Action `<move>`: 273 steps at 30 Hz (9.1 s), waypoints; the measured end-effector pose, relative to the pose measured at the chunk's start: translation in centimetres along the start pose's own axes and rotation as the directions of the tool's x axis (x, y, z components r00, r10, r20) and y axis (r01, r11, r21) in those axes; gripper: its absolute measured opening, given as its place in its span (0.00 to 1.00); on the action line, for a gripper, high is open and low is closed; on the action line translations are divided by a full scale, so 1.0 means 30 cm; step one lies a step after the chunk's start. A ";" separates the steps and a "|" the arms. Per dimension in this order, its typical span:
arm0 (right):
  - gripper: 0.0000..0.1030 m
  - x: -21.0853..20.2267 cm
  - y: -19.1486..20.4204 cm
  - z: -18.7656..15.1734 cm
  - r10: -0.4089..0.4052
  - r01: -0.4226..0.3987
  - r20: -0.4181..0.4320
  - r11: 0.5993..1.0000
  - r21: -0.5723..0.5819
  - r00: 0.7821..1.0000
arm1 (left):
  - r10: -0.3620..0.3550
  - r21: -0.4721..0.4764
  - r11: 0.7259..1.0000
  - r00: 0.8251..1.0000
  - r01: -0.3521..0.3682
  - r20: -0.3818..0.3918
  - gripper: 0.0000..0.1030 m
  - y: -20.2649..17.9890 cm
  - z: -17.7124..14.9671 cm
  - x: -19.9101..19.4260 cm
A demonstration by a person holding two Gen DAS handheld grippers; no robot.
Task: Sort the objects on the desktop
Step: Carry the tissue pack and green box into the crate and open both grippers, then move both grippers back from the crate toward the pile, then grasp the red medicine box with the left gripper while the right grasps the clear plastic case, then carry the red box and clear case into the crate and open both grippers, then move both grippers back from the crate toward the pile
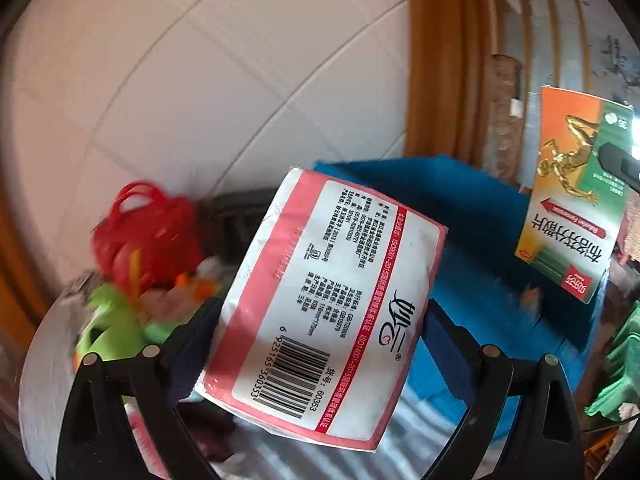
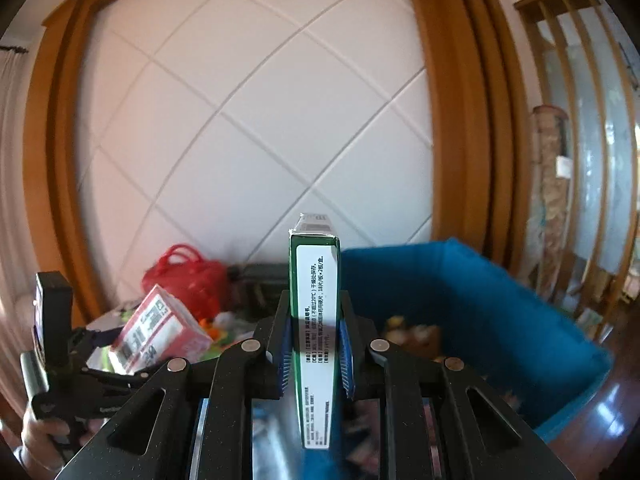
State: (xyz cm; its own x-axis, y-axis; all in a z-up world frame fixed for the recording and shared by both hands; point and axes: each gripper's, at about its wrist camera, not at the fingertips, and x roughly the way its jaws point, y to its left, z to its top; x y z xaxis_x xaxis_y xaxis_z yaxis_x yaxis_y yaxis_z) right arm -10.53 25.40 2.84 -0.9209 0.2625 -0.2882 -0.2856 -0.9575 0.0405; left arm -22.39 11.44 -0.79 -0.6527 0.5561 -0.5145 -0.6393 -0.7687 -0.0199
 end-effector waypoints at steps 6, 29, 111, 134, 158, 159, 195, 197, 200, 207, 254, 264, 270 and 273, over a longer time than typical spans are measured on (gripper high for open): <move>0.19 0.107 -0.240 0.133 -0.063 0.063 -0.061 0.998 -0.014 0.996 | -0.069 0.033 0.997 0.997 0.070 -0.028 0.94 -0.227 0.212 0.178; 0.19 0.784 -0.770 -0.113 -0.228 0.175 -0.585 0.974 -0.147 0.778 | -0.014 0.102 0.993 0.901 0.065 -0.434 0.95 -0.702 0.318 0.826; 1.00 0.713 0.442 -0.764 0.091 -0.141 -0.692 0.990 -0.015 0.716 | 0.264 -0.338 0.818 0.826 -0.466 -0.498 0.85 0.870 -0.861 0.187; 0.34 0.957 0.722 -0.934 0.169 -0.203 -0.702 0.979 0.036 0.691 | 0.193 -0.321 0.844 0.802 -0.430 -0.565 0.23 0.737 -0.954 0.281; 0.33 0.340 0.352 -0.340 0.231 -0.250 -0.307 0.968 -0.025 0.923 | 0.161 -0.151 0.971 0.973 -0.186 -0.164 0.23 0.287 -0.392 0.004; 0.33 0.313 0.315 -0.304 0.215 -0.231 -0.282 0.973 -0.024 0.935 | 0.152 -0.139 0.975 0.977 -0.173 -0.148 0.23 0.261 -0.367 0.004; 0.33 0.657 -0.828 -0.323 -0.208 -0.086 -0.843 0.954 -0.286 0.497 | -0.084 0.180 0.944 0.731 0.275 -0.677 0.23 -0.854 0.054 0.639; 0.33 0.658 -0.866 -0.348 -0.193 -0.099 -0.860 0.958 -0.269 0.473 | -0.043 0.230 0.934 0.726 0.273 -0.686 0.23 -0.881 0.042 0.633; 0.33 0.645 -0.892 -0.360 -0.163 -0.109 -0.865 0.964 -0.241 0.474 | -0.009 0.263 0.928 0.721 0.265 -0.693 0.23 -0.887 0.032 0.639; 0.33 0.649 -0.892 -0.337 -0.160 -0.103 -0.836 0.963 -0.249 0.525 | 0.035 0.294 0.924 0.712 0.244 -0.702 0.32 -0.889 0.026 0.656; 1.00 0.185 -0.225 -0.011 0.201 -0.244 -0.337 0.966 -0.089 0.920 | 0.280 -0.046 0.957 0.952 -0.287 -0.127 0.69 0.006 -0.015 -0.014; 1.00 0.320 0.387 -0.101 0.289 -0.329 -0.375 0.943 -0.048 0.881 | 0.342 -0.094 0.926 0.920 -0.365 -0.192 0.74 0.700 -0.287 -0.147; 1.00 0.490 0.759 -0.193 0.268 -0.256 -0.453 0.963 0.088 0.850 | 0.371 -0.046 0.918 0.896 -0.393 -0.244 0.74 1.086 -0.358 -0.104; 1.00 0.563 0.908 -0.246 0.266 -0.231 -0.488 0.964 0.132 0.831 | 0.351 -0.025 0.928 0.898 -0.370 -0.267 0.74 1.203 -0.380 -0.045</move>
State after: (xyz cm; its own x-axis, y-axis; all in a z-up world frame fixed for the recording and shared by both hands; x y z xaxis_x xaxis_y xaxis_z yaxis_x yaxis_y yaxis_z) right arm -31.91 2.87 -7.98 -0.7120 -0.0950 -0.6957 -0.0977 -0.9678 0.2322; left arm -39.95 -20.67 -10.57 -0.7018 0.1453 -0.6974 -0.3415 -0.9278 0.1503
